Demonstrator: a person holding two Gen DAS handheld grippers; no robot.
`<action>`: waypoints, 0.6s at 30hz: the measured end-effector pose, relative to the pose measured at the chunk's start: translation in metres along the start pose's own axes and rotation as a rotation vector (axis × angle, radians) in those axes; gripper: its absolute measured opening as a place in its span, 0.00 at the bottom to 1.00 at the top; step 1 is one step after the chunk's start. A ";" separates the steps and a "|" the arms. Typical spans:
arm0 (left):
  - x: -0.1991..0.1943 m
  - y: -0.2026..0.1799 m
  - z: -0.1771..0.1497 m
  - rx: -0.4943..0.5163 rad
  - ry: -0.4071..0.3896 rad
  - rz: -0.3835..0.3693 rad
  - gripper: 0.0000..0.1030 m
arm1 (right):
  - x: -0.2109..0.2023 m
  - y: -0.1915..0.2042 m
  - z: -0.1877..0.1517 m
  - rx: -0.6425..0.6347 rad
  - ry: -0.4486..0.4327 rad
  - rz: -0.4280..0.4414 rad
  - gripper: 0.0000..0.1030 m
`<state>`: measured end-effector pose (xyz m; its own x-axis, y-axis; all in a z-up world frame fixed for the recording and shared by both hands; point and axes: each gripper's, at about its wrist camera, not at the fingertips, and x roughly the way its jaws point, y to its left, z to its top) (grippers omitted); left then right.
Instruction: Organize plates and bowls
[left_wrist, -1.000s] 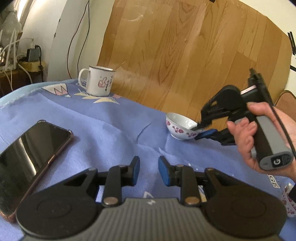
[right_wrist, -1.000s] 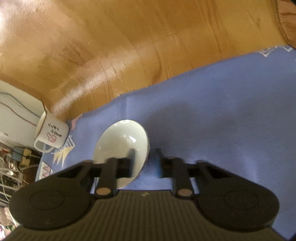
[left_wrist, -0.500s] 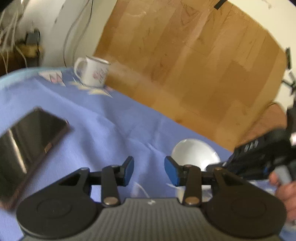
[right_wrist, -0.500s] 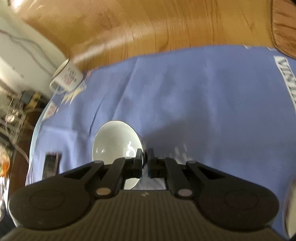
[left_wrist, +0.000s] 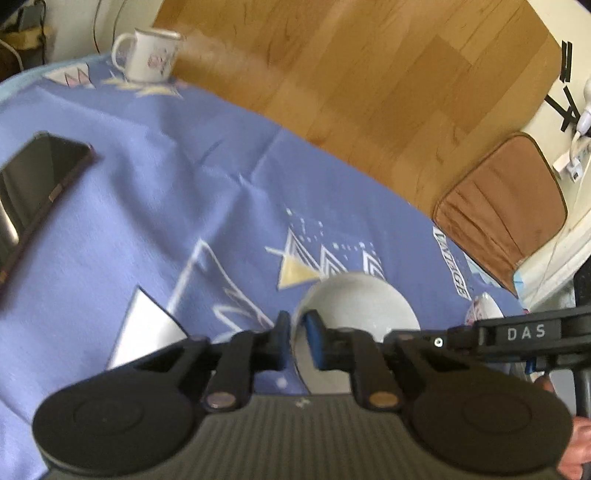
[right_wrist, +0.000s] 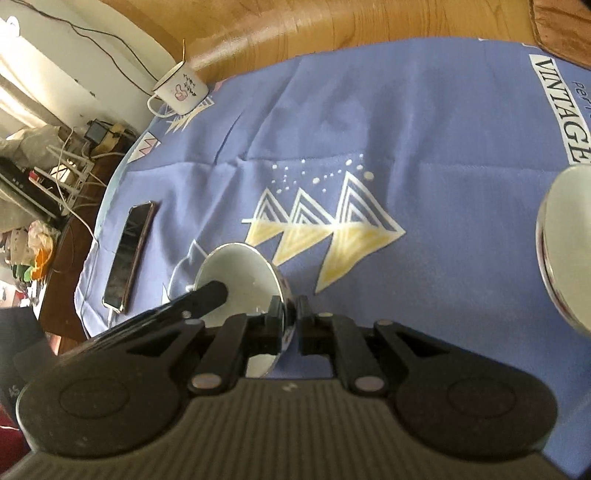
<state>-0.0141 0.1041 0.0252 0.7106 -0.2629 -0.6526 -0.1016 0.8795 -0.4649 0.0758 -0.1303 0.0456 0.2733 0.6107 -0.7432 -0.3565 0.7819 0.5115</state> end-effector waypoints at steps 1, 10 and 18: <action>0.002 -0.001 -0.003 0.002 0.000 0.007 0.08 | -0.001 0.001 0.000 -0.013 -0.012 -0.005 0.13; -0.005 -0.005 -0.004 0.015 0.007 0.021 0.09 | -0.017 -0.002 -0.013 -0.075 -0.070 -0.018 0.14; -0.006 -0.016 -0.009 0.036 0.000 0.039 0.08 | -0.007 -0.004 -0.021 -0.076 -0.057 -0.011 0.11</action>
<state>-0.0227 0.0886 0.0310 0.7069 -0.2282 -0.6695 -0.1037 0.9029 -0.4171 0.0566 -0.1401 0.0401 0.3274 0.6100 -0.7216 -0.4195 0.7781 0.4675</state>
